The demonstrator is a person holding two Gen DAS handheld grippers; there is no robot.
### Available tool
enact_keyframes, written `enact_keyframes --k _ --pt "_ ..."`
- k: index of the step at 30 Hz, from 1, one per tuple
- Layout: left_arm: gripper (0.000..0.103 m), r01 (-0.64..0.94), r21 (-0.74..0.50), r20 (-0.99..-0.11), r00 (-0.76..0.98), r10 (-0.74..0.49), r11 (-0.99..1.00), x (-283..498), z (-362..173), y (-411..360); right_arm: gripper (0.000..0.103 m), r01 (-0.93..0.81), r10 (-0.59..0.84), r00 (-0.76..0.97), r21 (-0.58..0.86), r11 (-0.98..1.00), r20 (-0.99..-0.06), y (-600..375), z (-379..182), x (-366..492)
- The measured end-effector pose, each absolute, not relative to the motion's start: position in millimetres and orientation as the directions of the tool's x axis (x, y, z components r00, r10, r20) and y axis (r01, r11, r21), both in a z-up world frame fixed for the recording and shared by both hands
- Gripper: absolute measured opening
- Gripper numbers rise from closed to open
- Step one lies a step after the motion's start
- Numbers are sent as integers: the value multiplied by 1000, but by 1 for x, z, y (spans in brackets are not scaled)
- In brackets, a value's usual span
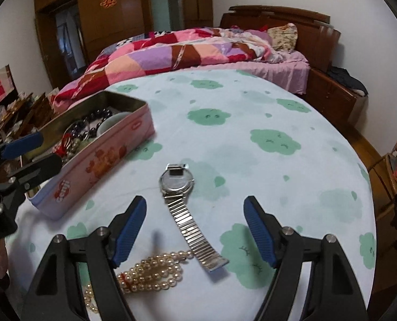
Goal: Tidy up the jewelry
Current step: 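Move the right tool back to the table and grasp the silver wristwatch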
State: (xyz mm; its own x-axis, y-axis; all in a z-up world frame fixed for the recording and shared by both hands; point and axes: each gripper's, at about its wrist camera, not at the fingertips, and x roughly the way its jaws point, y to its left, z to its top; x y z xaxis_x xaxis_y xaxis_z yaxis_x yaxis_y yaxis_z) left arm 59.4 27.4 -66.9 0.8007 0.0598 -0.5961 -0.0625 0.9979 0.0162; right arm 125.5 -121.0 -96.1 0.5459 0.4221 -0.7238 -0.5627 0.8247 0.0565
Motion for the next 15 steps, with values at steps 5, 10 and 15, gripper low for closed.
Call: enact_keyframes --k 5,10,15 --pt "71 -72 31 -599 797 76 997 67 -66 27 77 -572 398 504 49 819 -766 -109 -100 140" --pt "71 -110 16 -595 797 98 994 76 -64 38 77 -581 380 482 37 813 -789 -91 -99 152" --pt "71 -119 6 -603 792 98 993 77 -66 42 72 -596 346 454 9 803 -821 -77 -111 156"
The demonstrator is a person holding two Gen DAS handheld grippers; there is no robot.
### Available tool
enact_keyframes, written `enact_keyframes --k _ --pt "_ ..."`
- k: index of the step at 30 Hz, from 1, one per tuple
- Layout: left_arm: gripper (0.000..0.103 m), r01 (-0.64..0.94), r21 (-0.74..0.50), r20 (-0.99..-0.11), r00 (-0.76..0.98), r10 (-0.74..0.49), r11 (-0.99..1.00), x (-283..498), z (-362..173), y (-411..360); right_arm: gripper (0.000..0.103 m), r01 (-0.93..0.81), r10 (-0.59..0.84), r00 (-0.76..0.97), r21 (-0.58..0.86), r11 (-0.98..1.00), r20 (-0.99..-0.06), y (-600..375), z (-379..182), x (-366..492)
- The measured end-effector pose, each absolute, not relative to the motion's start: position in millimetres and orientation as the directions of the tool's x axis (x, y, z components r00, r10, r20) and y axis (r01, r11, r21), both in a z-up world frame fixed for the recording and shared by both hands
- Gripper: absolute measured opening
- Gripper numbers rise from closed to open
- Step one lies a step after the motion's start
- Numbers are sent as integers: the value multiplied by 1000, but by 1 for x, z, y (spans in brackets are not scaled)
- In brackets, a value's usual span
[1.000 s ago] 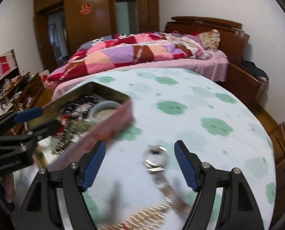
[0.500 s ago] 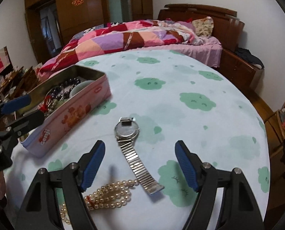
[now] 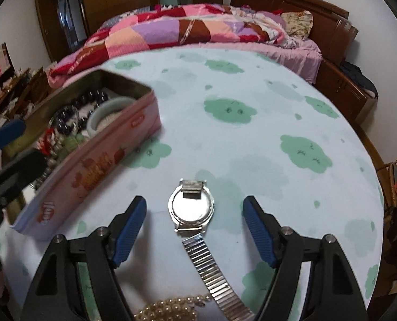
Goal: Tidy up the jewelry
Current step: 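Move the right tool back to the table and grasp the silver wristwatch, then grasp the pearl necklace with the left tool while the right tool holds the watch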
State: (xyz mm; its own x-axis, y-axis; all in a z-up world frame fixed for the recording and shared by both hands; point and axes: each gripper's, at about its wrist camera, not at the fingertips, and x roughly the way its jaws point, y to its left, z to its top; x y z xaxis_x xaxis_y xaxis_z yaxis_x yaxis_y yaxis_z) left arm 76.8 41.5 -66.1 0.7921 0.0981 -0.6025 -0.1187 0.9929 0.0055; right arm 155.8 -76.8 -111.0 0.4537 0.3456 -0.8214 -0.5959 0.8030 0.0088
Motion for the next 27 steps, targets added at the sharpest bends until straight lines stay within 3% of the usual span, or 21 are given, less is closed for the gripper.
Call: enact_keyframes --k 3,4,16,27 --pt "71 -116 2 -601 794 94 993 76 -66 41 59 -589 344 460 9 808 -818 -82 -115 153" --pt "71 -115 0 -601 794 92 993 75 -67 41 38 -586 344 466 7 810 -815 -85 -114 153" --pt "71 2 22 -594 805 12 1000 63 -63 4 38 -509 332 541 14 861 -773 -135 -100 140" --pt "71 160 69 -660 748 -75 985 59 -84 -51 38 -481 334 560 30 876 -758 -167 -93 120"
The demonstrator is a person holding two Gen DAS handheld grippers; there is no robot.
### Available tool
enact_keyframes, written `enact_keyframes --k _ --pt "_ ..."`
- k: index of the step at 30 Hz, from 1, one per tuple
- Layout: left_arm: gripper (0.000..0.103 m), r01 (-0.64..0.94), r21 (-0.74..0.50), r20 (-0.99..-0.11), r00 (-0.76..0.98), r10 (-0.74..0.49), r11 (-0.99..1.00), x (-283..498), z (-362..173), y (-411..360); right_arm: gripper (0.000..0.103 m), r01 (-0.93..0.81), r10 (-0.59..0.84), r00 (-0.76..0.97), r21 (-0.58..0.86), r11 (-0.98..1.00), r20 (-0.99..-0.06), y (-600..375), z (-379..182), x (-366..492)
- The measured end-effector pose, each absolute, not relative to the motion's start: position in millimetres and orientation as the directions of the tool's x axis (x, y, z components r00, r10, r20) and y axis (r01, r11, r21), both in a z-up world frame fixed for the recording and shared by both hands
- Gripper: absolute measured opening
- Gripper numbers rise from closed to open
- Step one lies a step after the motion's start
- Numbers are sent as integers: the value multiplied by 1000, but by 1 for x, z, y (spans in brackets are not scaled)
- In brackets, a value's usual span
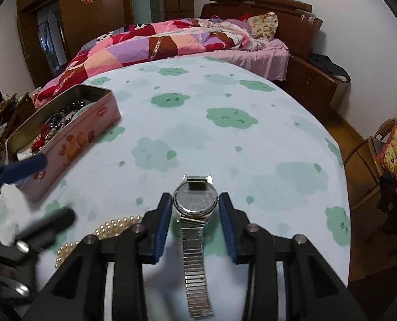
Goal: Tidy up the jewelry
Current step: 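Grasp the pearl necklace with the left tool while the right tool holds the watch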
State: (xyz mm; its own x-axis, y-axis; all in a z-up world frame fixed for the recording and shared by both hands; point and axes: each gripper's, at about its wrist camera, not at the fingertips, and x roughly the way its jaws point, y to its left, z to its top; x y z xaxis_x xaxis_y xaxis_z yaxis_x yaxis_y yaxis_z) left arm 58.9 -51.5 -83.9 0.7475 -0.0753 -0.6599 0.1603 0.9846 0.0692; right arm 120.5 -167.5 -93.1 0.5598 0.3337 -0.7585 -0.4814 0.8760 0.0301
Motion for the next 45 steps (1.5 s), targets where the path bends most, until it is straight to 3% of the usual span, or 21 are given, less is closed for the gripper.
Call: enact_keyframes --k 9,14,15,16,17,21,31,45 --pt "71 220 48 -724 680 -118 974 65 -101 -62 38 -485 340 567 28 874 -750 -168 -95 120" --pt "48 253 -16 -757 629 -177 967 71 -110 -59 38 -485 339 567 28 874 -751 -168 -96 119" --pt "39 260 -41 -759 620 -199 965 71 -110 -57 38 -485 339 568 27 874 -750 -168 -96 119" --pt "21 265 -57 -764 609 -213 963 72 -112 -56 38 -486 339 567 28 874 -751 -168 -96 119" --pt "15 274 -69 -768 599 -227 959 73 -113 -56 38 -486 339 567 28 874 -750 -168 -96 119" --pt "5 294 -86 -748 612 -257 952 67 -109 -57 38 -485 341 572 28 874 -746 -168 -96 118" --pt "5 288 -83 -712 653 -259 954 59 -94 -51 38 -483 349 590 28 875 -728 -167 -89 115" --pt "5 226 -72 -589 776 -225 971 52 -38 -20 38 -496 388 625 39 867 -678 -163 -66 111"
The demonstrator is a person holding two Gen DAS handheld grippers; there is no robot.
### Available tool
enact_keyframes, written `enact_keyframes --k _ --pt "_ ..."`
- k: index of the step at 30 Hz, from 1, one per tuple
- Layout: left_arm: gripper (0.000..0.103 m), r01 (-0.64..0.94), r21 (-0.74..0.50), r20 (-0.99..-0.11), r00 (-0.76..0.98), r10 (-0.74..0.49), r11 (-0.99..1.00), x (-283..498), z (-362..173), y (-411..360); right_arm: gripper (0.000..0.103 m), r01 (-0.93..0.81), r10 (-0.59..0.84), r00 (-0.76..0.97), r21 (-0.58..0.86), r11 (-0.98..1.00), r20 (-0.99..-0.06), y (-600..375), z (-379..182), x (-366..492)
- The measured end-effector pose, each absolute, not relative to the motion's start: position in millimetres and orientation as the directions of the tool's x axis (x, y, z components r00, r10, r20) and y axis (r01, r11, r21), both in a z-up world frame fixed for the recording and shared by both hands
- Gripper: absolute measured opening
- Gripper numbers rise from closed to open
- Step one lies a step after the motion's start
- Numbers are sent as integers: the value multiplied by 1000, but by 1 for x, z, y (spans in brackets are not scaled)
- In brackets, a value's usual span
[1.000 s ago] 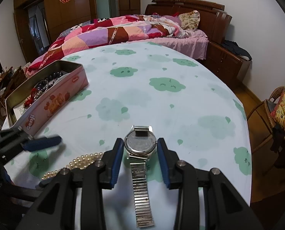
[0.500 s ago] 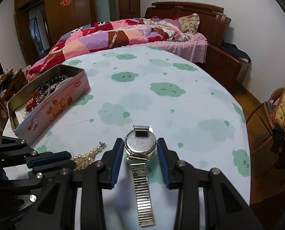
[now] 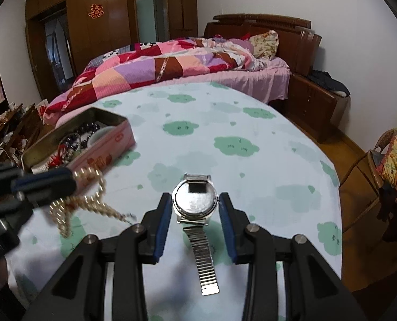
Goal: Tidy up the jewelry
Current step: 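Grasp the pearl necklace with the left tool while the right tool holds the watch, then lower the pearl necklace and silver watch into the tin with both tools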
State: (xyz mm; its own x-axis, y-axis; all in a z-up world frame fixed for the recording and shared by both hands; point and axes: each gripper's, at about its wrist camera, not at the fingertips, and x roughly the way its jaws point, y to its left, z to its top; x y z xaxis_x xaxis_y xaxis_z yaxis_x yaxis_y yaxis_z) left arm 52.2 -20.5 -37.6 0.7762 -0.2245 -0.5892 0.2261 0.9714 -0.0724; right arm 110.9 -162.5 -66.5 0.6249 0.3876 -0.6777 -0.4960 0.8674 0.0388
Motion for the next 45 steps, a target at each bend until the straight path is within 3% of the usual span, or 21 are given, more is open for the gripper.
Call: enact_keyframes --k 12,25,45 --pt "5 117 -53 -497 859 -127 992 53 6 31 38 -560 454 643 24 828 -617 -133 -35 111" --pt "5 -8 -34 -520 854 -11 999 62 -8 74 38 -647 534 622 8 762 -572 -80 -16 118" --pt "5 -93 -51 -548 835 50 994 69 -26 115 38 -738 613 556 7 675 -562 -7 -15 120"
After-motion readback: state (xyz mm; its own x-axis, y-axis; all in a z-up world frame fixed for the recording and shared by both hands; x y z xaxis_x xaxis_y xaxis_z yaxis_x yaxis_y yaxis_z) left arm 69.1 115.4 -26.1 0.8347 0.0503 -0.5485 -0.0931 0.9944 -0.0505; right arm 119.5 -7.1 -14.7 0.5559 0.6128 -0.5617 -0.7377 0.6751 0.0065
